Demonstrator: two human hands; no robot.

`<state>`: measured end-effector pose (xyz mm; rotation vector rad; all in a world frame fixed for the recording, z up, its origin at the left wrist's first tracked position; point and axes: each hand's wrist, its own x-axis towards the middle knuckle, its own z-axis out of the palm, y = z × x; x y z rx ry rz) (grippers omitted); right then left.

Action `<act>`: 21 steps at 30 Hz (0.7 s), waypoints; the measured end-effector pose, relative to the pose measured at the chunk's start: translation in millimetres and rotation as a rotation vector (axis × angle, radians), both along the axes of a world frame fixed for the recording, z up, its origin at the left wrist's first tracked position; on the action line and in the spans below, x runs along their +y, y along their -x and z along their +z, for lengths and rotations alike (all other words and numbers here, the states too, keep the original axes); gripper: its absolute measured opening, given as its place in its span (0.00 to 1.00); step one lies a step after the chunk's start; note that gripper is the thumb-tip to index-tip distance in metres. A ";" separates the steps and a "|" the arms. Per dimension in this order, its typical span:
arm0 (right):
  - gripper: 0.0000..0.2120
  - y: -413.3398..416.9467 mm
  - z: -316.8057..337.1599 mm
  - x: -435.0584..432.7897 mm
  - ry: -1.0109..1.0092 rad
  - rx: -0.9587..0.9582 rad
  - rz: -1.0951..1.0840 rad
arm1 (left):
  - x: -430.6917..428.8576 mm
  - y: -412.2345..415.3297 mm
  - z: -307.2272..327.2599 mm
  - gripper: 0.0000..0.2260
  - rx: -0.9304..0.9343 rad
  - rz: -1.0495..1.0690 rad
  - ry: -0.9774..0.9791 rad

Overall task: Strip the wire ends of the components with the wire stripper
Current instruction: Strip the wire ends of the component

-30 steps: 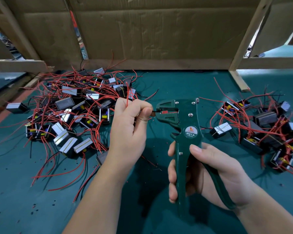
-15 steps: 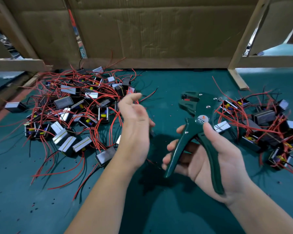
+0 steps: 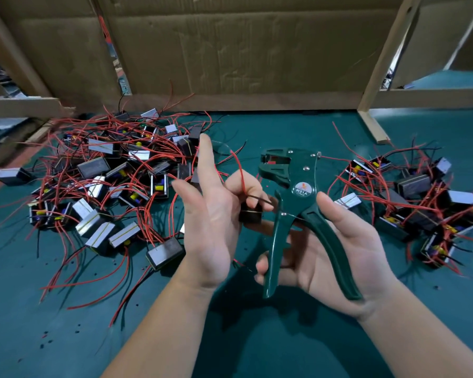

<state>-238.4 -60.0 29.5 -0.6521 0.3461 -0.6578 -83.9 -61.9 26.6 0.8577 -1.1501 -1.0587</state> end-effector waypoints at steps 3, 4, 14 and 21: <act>0.31 -2.4 -0.3 0.7 0.073 0.051 -0.096 | 7.2 3.3 -0.3 0.35 0.227 -0.165 0.155; 0.30 -2.7 -0.6 1.1 0.103 0.087 -0.150 | 7.5 4.1 1.2 0.36 0.227 -0.173 0.183; 0.21 10.7 1.9 -4.6 0.307 0.142 -0.825 | -0.2 -19.1 -19.1 0.31 -1.489 0.410 -0.284; 0.21 15.7 1.4 -11.4 0.275 0.127 -0.861 | 4.6 -29.4 -15.3 0.33 -1.525 0.303 -0.489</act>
